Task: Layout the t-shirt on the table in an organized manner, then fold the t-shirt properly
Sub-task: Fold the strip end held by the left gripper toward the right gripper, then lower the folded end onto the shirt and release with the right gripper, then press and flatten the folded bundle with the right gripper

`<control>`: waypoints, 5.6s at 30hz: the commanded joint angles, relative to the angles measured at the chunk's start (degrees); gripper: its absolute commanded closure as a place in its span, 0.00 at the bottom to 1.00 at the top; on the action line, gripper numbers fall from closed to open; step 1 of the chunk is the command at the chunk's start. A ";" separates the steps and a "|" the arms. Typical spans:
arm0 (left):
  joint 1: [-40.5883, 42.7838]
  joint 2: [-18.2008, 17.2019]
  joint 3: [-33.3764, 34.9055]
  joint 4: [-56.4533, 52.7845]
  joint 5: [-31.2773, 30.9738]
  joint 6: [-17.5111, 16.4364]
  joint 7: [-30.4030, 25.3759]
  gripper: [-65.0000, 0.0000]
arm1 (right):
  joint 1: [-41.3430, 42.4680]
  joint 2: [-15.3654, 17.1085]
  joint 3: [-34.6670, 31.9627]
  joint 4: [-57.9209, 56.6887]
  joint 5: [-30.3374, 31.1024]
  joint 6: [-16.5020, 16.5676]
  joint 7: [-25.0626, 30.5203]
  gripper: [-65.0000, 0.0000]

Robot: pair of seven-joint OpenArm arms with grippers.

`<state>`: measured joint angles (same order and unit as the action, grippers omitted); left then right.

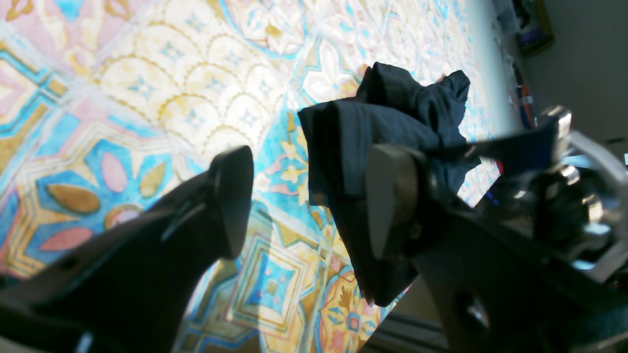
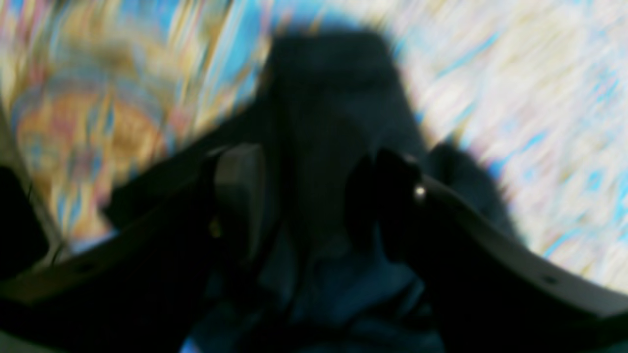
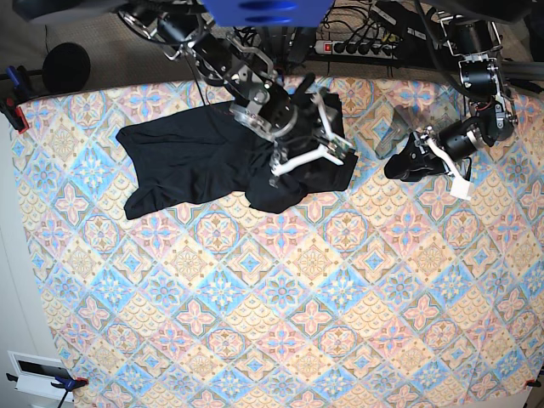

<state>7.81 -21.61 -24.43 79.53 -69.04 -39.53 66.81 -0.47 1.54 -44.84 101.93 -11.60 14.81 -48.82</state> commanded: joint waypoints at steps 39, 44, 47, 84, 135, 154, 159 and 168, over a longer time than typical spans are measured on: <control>-0.74 -1.03 -0.41 0.61 -1.34 -0.47 -1.09 0.48 | 3.77 -1.15 3.39 -9.75 0.30 -0.17 5.34 0.80; -0.65 -1.03 -0.41 0.52 -1.34 -0.47 -1.09 0.48 | 3.77 -1.15 5.94 -4.66 0.30 -0.17 5.34 0.78; -0.65 -1.03 -0.41 0.52 -1.34 -0.47 -1.09 0.48 | 3.77 -1.15 5.94 -3.25 0.30 -0.17 5.26 0.75; -0.47 -0.77 -0.41 0.52 0.60 -0.47 -1.09 0.48 | 0.87 -0.79 9.72 -3.25 0.39 0.09 5.34 0.58; 0.14 -0.77 -0.41 0.52 0.60 -0.47 -1.09 0.48 | -4.41 -0.97 30.47 4.14 0.56 0.09 5.34 0.93; -0.03 -0.94 -0.41 0.52 0.60 -0.47 -1.09 0.48 | -16.54 -0.79 34.33 7.74 0.56 0.09 10.71 0.93; -0.03 -1.03 -0.41 0.52 0.68 -0.47 -1.09 0.48 | -17.51 -0.97 38.29 7.83 0.56 0.09 11.94 0.93; -0.12 -0.59 -0.41 0.52 5.17 -0.47 -1.09 0.48 | -22.43 -1.06 41.98 8.71 0.56 0.09 12.55 0.93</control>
<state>8.25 -21.26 -24.43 79.15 -62.50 -39.64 66.70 -23.77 0.34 -2.87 108.86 -11.18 15.18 -37.98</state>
